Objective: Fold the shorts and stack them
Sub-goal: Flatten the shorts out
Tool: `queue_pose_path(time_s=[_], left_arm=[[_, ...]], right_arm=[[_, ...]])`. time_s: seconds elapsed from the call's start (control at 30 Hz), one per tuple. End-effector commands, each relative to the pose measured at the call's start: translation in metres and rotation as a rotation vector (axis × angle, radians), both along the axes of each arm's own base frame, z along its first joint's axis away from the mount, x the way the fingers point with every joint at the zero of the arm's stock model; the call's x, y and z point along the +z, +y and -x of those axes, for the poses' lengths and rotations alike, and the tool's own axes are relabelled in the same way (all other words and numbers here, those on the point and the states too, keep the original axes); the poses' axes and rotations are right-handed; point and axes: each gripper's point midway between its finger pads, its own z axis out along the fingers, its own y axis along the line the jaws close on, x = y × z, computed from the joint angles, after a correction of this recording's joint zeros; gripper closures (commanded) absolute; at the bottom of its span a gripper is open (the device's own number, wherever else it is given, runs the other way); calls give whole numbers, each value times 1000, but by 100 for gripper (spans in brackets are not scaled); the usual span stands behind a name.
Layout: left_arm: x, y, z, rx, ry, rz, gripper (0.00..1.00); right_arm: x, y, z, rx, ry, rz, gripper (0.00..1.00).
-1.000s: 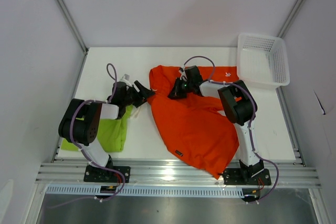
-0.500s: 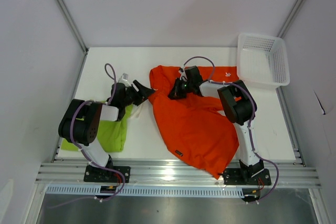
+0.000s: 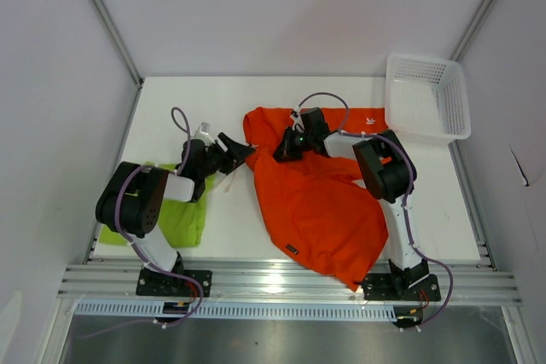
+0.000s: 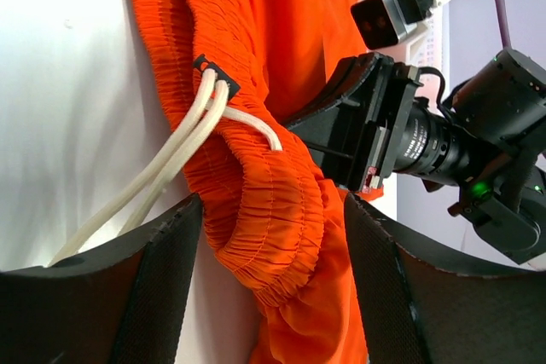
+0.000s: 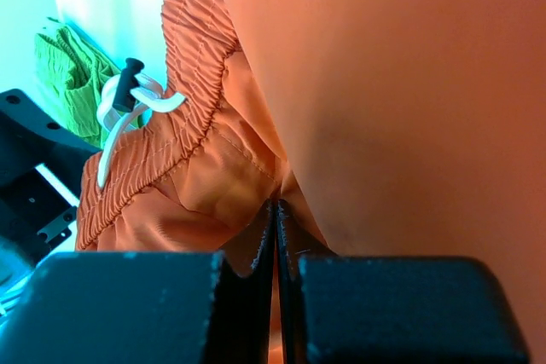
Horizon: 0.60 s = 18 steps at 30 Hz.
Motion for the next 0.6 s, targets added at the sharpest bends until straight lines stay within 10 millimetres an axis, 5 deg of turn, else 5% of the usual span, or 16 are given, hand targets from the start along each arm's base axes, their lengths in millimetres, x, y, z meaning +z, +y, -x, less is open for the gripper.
queue_pose_path(time_s=[0.0,0.23,0.57], left_arm=[[12,-10,-4,-6,-73,23,27],[-26,-12,1,21,15,-19,27],[-36,-7,7,56,36,-27,26]], right_arm=[[-17,1,1,-1,28,17,96],[-17,1,1,-2,30,13,96],[-19,1,1,-3,34,14,97]])
